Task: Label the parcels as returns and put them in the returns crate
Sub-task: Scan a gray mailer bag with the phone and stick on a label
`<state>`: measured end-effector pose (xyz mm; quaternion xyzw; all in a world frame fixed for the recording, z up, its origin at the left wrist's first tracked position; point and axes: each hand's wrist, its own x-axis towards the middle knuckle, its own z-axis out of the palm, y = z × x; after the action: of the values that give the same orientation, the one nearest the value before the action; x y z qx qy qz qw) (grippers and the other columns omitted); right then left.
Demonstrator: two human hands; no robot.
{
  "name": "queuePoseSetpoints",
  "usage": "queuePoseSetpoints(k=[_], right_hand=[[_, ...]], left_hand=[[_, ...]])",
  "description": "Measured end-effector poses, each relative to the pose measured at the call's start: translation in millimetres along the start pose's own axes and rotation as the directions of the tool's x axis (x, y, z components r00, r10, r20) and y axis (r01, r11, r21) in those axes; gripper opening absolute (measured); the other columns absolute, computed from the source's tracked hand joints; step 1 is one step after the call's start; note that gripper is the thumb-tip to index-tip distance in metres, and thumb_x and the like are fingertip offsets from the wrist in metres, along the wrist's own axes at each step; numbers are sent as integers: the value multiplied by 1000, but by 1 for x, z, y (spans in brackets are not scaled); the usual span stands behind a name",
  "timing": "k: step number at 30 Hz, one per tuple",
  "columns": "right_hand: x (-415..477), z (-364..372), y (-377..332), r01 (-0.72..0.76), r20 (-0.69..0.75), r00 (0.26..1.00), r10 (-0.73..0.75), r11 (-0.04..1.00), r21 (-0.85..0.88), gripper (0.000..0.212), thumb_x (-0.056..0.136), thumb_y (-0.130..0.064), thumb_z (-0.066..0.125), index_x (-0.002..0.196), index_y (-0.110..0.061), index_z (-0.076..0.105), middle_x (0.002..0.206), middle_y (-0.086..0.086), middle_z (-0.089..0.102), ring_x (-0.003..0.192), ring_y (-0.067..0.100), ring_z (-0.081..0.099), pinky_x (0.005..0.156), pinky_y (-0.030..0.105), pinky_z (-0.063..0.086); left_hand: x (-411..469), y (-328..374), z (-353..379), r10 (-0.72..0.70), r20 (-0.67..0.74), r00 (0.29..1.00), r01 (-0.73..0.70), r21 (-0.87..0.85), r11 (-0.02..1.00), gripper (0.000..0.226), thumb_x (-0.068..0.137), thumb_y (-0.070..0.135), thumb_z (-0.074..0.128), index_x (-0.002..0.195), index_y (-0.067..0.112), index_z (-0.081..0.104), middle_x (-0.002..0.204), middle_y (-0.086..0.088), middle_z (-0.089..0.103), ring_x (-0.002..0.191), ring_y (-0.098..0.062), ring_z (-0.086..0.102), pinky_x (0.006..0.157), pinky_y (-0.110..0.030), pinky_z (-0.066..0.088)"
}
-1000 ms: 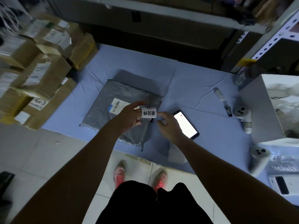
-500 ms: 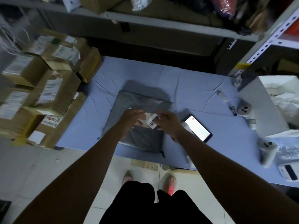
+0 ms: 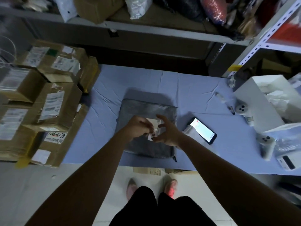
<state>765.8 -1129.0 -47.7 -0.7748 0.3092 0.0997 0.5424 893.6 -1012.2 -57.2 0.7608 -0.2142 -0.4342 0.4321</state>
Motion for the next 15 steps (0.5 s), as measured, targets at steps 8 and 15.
queuePoseSetpoints(k=[8,15], right_hand=[[18,-16,3,-415,160,909,384,864,284,80,77,-3,80,145,-20,40,96,10,70,71,13,58,52,21,36],[50,-19,13,-394,151,918,367,799,454,46,82,-8,79,124,-9,59,94,11,73,63,11,69,43,19,43]], left_hand=[[14,-7,8,118,-78,990,-113,72,991,23,82,1,77,104,-3,74,94,-9,73,66,8,63,66,-5,48],[26,3,16,-4,-369,929,-7,-29,1000,15,89,-2,68,102,-8,71,90,-13,66,62,2,58,48,-8,44]])
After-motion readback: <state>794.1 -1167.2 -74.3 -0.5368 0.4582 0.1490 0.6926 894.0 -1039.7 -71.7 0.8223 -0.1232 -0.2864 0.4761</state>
